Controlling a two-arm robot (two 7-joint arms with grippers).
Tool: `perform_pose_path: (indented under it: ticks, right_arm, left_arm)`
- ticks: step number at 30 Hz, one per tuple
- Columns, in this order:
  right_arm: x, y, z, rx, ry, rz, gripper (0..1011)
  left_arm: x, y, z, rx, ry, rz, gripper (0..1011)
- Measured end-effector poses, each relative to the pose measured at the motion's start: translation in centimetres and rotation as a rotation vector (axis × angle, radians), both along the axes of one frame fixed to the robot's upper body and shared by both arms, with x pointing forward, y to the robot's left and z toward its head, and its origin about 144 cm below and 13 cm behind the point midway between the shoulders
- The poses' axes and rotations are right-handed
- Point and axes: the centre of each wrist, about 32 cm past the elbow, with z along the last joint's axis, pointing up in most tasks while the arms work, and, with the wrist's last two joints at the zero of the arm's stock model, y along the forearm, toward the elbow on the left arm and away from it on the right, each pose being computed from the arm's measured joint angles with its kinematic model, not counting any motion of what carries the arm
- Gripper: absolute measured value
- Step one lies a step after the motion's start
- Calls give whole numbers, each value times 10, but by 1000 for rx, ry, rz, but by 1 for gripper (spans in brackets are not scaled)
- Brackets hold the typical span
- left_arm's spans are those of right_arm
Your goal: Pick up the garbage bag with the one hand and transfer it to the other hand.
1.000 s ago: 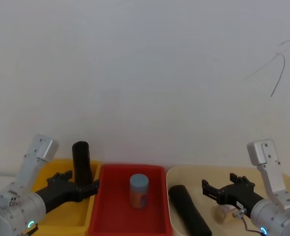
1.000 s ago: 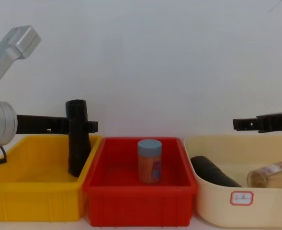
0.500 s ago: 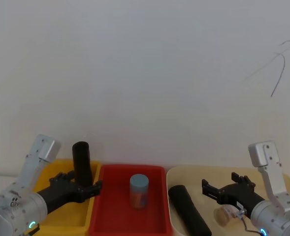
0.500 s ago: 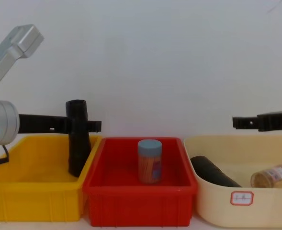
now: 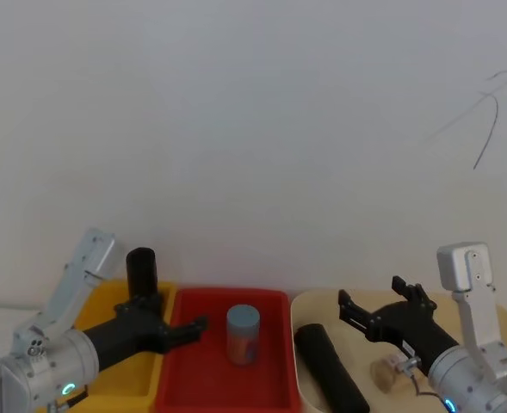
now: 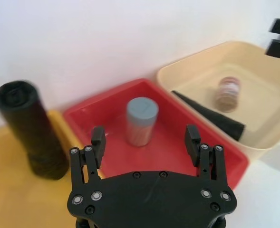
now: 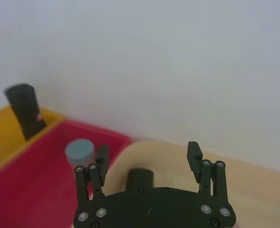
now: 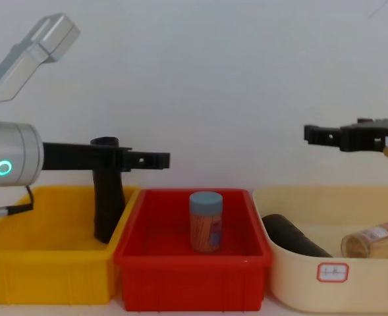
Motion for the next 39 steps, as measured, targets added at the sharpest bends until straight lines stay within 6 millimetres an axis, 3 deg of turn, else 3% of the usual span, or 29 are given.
perform_pose_path:
  ticks: [17, 39]
  right_arm:
    - [-19, 10, -4, 84, -162, 202, 1001]
    - [-33, 19, -6, 136, -240, 367, 1001]
  left_arm:
    - [7, -7, 14, -37, -44, -242, 1001]
    - [9, -11, 20, -49, -62, -339, 1002]
